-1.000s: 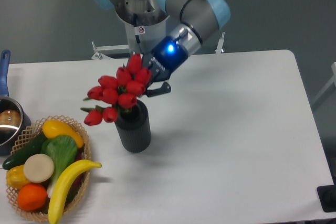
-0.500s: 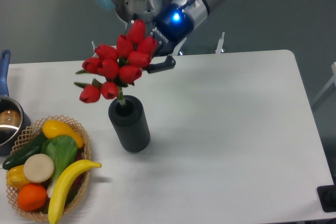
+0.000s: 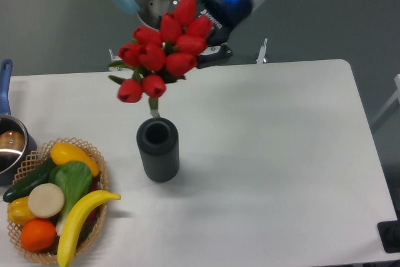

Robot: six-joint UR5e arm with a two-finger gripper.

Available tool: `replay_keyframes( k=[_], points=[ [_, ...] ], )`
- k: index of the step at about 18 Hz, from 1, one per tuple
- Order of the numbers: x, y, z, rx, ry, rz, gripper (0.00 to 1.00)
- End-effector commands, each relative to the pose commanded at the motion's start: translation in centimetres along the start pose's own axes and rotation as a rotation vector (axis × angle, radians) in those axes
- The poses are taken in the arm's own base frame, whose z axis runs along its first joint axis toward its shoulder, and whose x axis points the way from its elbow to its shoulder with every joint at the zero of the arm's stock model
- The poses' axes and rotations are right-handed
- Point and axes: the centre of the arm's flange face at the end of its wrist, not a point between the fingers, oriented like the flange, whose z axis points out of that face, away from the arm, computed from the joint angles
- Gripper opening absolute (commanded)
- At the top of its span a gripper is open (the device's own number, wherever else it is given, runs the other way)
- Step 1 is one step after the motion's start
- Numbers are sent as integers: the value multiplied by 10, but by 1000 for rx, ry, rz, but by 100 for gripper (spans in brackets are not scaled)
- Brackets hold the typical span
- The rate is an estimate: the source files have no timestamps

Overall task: Pick up the flowers from the vase
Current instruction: 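Lift the gripped tulips straight up out of the black vase, then carry the tulip bunch away from the vase and hold it aloft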

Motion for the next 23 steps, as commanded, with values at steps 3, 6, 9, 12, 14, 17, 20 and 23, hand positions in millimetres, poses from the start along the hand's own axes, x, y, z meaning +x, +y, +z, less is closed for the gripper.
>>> replay_keyframes(
  k=[3, 6, 9, 12, 14, 17, 20, 23],
  points=[
    [-50, 4, -24, -28, -89, -21, 0],
    [-93, 7, -31, -141, -205, -20, 0],
    [-114, 17, -32, -317, -357, -8, 0],
    [-128, 31, -31, -461, -448, 25, 0],
    [-139, 44, -36, -544, -490, 42, 0],
    [-145, 59, -33, -659, -537, 55, 0],
    [-155, 68, -33, -762, -575, 86, 0],
    [-173, 73, -28, -979, -523, 177, 0]
  ],
)
